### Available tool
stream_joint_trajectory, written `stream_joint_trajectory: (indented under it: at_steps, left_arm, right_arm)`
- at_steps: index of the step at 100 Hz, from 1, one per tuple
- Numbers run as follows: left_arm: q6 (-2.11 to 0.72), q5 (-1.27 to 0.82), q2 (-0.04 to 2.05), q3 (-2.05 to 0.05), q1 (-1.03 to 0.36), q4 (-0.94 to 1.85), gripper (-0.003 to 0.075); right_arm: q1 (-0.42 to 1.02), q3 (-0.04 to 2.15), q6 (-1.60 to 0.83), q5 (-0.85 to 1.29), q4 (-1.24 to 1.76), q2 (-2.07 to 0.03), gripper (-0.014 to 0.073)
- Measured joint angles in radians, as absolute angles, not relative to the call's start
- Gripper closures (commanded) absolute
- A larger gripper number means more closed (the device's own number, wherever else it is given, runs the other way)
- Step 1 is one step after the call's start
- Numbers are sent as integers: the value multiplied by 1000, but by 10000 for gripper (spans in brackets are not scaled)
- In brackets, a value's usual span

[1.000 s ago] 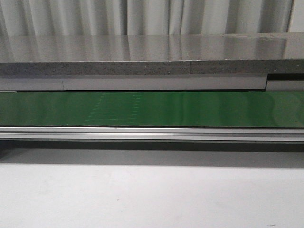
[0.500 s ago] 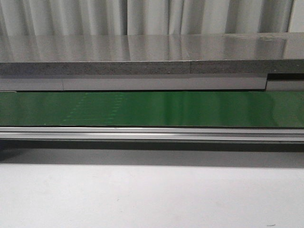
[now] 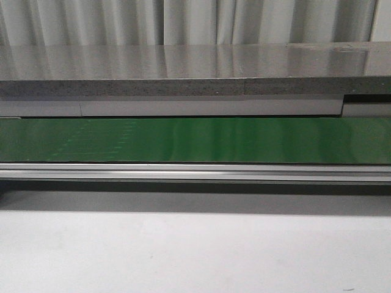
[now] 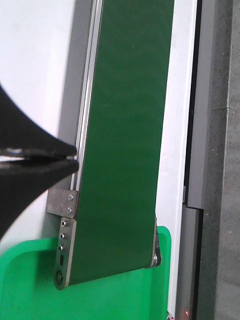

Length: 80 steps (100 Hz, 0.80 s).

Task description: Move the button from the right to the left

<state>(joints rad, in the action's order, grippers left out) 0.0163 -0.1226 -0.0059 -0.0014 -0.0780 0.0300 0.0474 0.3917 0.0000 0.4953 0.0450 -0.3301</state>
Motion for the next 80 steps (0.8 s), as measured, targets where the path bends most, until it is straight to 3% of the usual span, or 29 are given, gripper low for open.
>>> stream_joint_trajectory:
  at_steps: [80]
  left_arm:
    - [28,-119,-6,-1,-74,26,741]
  right_arm:
    - [47,392,0,495,45,-330,660]
